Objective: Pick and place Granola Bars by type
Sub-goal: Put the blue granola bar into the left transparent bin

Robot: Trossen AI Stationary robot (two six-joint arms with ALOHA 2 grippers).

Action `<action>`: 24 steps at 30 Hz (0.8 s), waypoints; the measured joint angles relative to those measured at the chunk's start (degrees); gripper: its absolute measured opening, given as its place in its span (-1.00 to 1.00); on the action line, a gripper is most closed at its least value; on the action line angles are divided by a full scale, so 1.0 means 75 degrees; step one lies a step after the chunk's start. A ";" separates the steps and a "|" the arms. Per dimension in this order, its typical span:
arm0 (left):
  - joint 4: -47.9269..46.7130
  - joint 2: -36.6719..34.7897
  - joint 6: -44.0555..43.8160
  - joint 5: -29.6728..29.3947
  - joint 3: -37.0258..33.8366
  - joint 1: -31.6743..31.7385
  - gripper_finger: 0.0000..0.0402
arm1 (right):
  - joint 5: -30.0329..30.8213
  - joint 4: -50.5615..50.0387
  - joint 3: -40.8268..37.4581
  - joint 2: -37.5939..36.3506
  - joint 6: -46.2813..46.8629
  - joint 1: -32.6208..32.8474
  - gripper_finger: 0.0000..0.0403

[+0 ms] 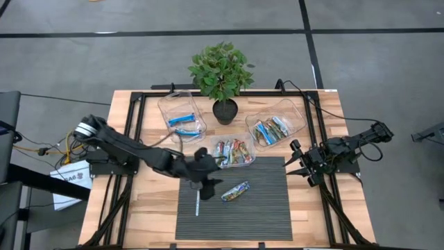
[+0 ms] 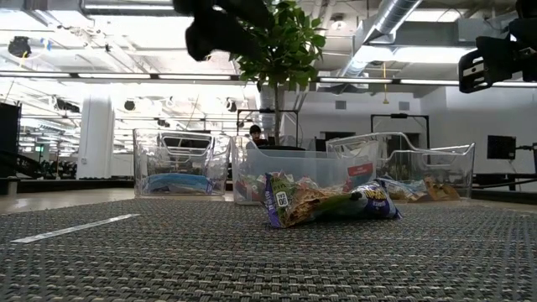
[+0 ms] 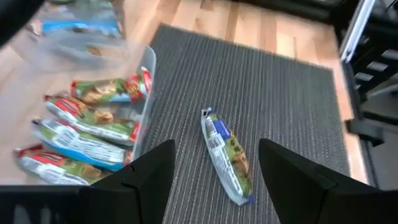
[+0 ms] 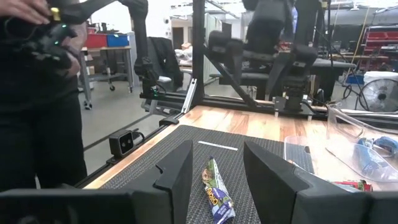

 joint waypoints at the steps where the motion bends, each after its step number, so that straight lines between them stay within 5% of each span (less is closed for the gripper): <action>1: -0.0042 0.0202 -0.0001 0.0017 0.0119 0.0000 0.12 | 0.0000 0.0000 0.0000 0.0000 0.0000 0.0000 -0.33; 16: 0.0100 0.2690 -0.0955 0.1237 0.1107 -0.0043 0.12 | 0.0000 0.0000 0.0000 -0.0006 0.0000 0.0001 -0.32; 24: 0.0266 0.3283 -0.1045 0.1154 0.1513 -0.0150 0.12 | 0.0000 0.0000 0.0000 -0.0006 0.0000 0.0000 -0.33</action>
